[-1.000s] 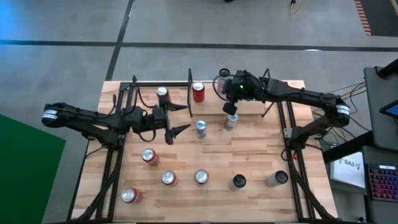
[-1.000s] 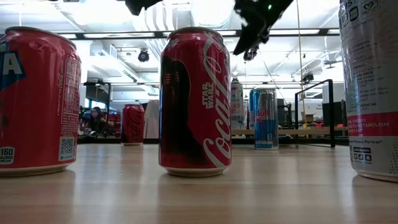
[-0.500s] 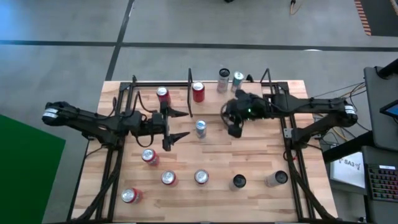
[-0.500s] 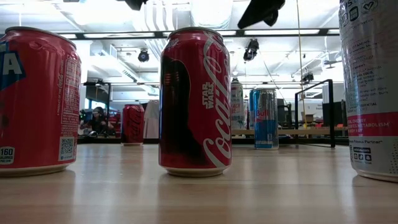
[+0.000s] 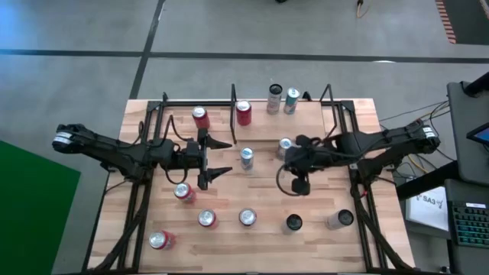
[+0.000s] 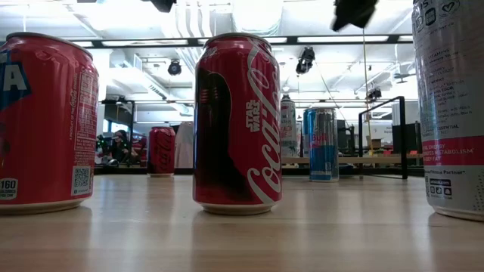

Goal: Place canned beverage on shelf
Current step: Put the red soda can on the shelf

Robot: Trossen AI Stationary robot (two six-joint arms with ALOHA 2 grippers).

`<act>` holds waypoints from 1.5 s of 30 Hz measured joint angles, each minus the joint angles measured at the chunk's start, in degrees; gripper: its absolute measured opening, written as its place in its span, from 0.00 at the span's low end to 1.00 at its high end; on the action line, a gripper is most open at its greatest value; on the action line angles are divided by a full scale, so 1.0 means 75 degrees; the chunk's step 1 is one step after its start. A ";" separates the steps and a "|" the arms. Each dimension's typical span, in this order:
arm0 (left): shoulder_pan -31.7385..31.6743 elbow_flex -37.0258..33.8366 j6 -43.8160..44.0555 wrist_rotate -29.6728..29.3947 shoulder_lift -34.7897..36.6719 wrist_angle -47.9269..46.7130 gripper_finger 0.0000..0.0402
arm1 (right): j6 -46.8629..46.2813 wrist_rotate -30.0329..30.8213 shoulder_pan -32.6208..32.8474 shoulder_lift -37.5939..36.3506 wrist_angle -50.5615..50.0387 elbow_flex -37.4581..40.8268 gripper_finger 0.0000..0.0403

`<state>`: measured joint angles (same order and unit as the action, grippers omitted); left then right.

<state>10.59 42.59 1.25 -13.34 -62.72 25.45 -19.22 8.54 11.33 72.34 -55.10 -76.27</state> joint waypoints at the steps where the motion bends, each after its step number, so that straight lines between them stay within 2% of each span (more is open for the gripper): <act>1: 0.0000 0.0000 0.0039 0.0000 0.0000 0.0000 0.83 | -0.0240 -0.0065 0.0040 0.0003 -0.0236 0.0000 0.03; 9: 0.0000 0.0000 0.0242 0.0000 -0.0134 0.0014 0.83 | -0.1688 -0.0307 0.0088 0.0009 -0.1913 0.0000 0.03; 16: 0.0015 0.0256 0.0509 -0.0003 -0.0614 -0.0047 0.83 | -0.2539 -0.1125 0.0108 0.0009 -0.2476 -0.0038 0.03; 18: 0.0040 0.0453 0.0593 -0.0003 -0.0750 -0.0426 0.83 | -0.2685 -0.1434 0.0112 0.0009 -0.2476 -0.0038 0.03; 26: 0.0120 0.1615 0.1231 -0.0009 -0.1142 -0.3312 0.83 | -0.2731 -0.1609 0.0401 -0.0015 -0.2484 -0.0038 0.03; 32: 0.0284 0.2488 0.2317 -0.0017 -0.1285 -0.5843 0.83 | -0.2684 -0.1525 0.0578 -0.0144 -0.2478 -0.0041 0.03; 42: 0.0950 0.4840 0.5148 0.0108 -0.1827 -1.2377 0.83 | -0.2301 -0.1049 0.0575 -0.0242 -0.2330 -0.0044 0.03; 45: 0.1204 0.5276 0.5921 0.0240 -0.2064 -1.3798 0.83 | -0.2294 -0.0964 0.0575 -0.0236 -0.2274 -0.0044 0.03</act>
<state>19.62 82.16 45.66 -11.55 -78.20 -78.03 -36.42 1.31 15.64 70.57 -72.16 -76.60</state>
